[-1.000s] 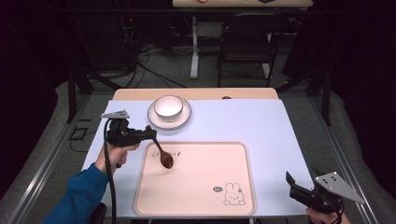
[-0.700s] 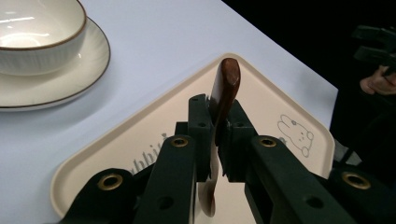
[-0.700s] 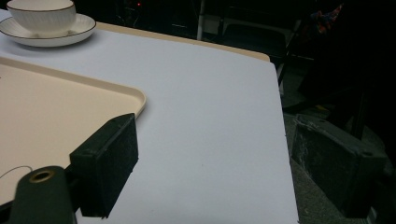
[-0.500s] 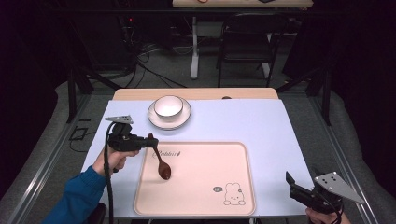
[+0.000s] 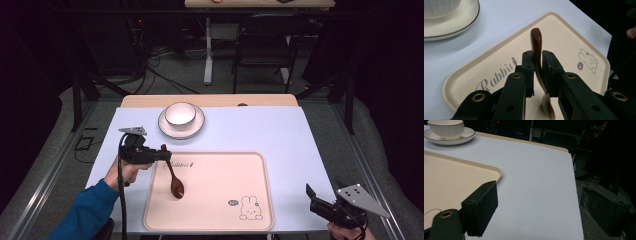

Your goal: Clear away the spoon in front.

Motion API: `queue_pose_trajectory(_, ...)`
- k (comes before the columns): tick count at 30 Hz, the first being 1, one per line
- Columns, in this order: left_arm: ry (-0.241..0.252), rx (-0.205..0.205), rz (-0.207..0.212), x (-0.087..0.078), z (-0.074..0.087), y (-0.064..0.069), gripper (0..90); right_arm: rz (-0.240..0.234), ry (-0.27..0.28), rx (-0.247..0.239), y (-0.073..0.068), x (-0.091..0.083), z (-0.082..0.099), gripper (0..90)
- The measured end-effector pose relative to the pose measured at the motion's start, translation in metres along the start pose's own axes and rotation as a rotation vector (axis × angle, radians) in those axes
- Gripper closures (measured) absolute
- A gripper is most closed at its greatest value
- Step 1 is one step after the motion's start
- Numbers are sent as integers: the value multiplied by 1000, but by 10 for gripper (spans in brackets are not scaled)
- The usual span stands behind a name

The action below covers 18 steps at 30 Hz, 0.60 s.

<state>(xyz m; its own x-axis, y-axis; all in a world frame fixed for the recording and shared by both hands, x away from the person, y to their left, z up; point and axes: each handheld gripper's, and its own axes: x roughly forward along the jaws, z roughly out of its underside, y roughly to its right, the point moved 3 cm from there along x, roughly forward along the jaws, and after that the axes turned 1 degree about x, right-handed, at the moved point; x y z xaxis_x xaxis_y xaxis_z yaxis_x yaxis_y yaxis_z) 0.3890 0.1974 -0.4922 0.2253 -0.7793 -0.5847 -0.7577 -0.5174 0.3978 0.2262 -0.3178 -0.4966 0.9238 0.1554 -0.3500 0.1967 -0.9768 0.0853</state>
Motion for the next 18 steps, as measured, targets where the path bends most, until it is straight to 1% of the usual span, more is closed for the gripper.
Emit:
queue_pose_trajectory(1, -3, -6, 7, 2, 1, -2, 803, 0, 0, 0, 0, 0, 0, 142)
queue_pose_trajectory(2, 0, -19, 0, 5, 2, -5, 796, 1, 0, -3, 0, 0, 0, 142)
queue_pose_trajectory(4, 1, -23, 1, 6, 2, -6, 794, 1, 0, -1, 0, 0, 0, 142)
queue_pose_trajectory(6, 7, -38, -2, 8, 4, -9, 789, 1, 0, -1, 0, 0, 0, 142)
queue_pose_trajectory(13, 13, -55, -11, 12, 6, -12, 780, 4, -2, -5, 0, 0, 0, 142)
queue_pose_trajectory(14, 15, -68, -10, 13, 8, -15, 777, 5, -2, -5, 0, 0, 0, 142)
queue_pose_trajectory(15, 15, -68, -10, 13, 8, -15, 776, 5, -2, -5, 0, 0, 0, 142)
queue_pose_trajectory(16, 15, -82, -9, 13, 9, -17, 775, 5, -3, -5, 0, 0, 0, 142)
queue_pose_trajectory(18, 11, -85, -6, 13, 9, -18, 773, 3, -1, -5, 0, 0, 0, 142)
